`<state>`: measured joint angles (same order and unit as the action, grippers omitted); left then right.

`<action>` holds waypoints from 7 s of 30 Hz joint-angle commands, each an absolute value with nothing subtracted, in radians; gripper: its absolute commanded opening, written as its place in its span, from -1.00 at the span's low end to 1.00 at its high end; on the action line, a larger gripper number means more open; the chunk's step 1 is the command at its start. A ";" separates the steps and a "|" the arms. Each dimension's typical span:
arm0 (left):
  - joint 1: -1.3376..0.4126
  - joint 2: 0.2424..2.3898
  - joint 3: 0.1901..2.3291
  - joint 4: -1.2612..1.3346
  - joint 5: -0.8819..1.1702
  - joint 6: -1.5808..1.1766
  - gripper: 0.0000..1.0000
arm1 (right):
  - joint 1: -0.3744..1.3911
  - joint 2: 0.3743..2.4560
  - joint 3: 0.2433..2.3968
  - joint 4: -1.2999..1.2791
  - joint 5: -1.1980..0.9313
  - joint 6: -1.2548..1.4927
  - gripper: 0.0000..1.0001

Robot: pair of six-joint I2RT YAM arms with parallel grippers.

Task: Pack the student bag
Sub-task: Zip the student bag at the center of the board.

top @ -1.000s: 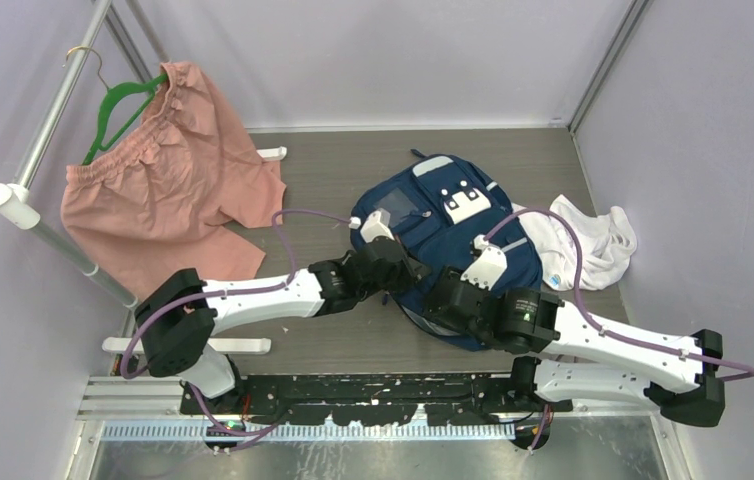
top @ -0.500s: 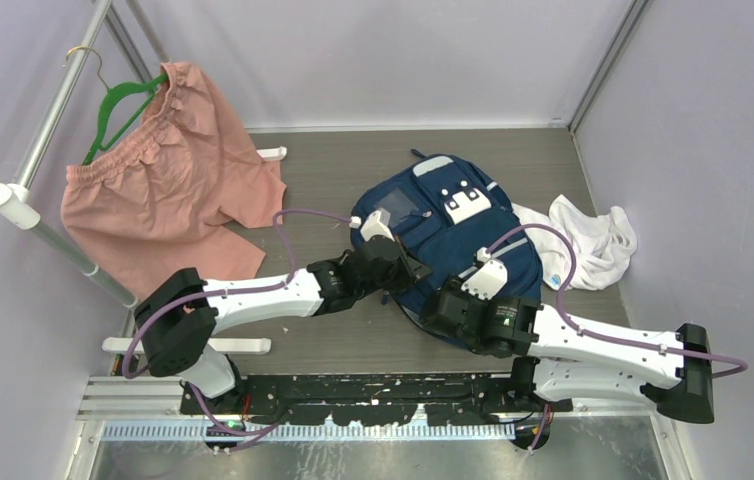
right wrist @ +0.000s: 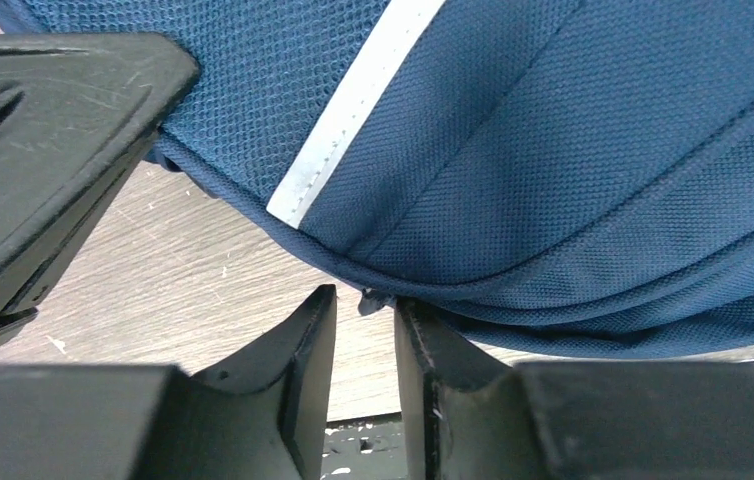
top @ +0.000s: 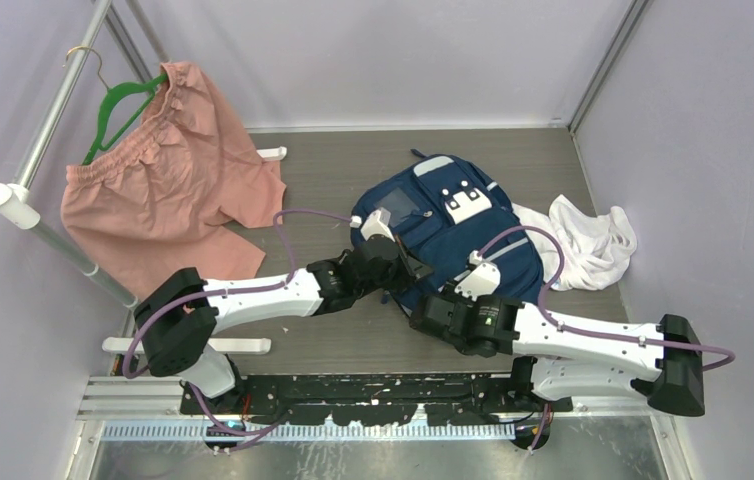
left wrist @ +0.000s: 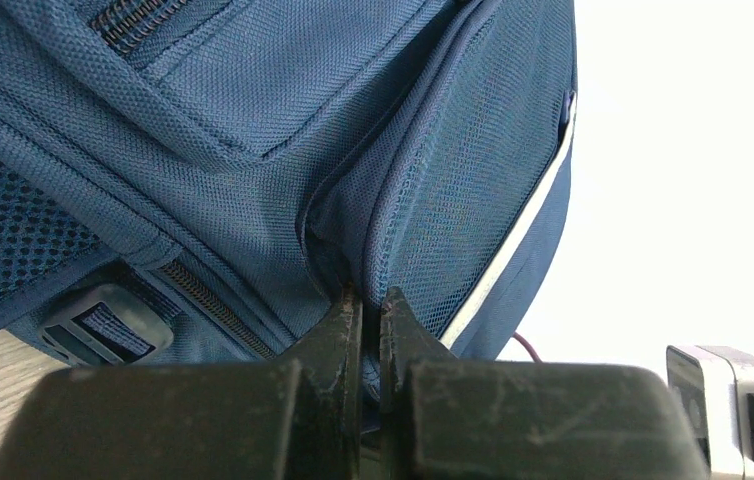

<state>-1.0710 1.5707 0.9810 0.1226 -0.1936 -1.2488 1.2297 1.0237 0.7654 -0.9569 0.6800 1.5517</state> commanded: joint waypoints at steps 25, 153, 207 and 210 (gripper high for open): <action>-0.856 1.285 0.819 0.128 -0.232 -1.215 -1.00 | 1.236 0.928 0.804 -0.935 0.640 1.257 -0.99; -1.393 1.439 1.086 -0.120 -0.872 -0.067 0.17 | 0.644 0.991 0.879 -0.657 -0.155 0.512 -0.99; -1.240 1.171 0.889 -0.293 -0.355 -0.144 -1.00 | 0.610 1.161 1.014 -0.678 0.133 0.469 -0.99; -1.240 1.127 0.859 -0.287 -0.327 -0.137 -1.00 | 0.590 1.216 1.043 -0.642 0.123 0.460 -0.99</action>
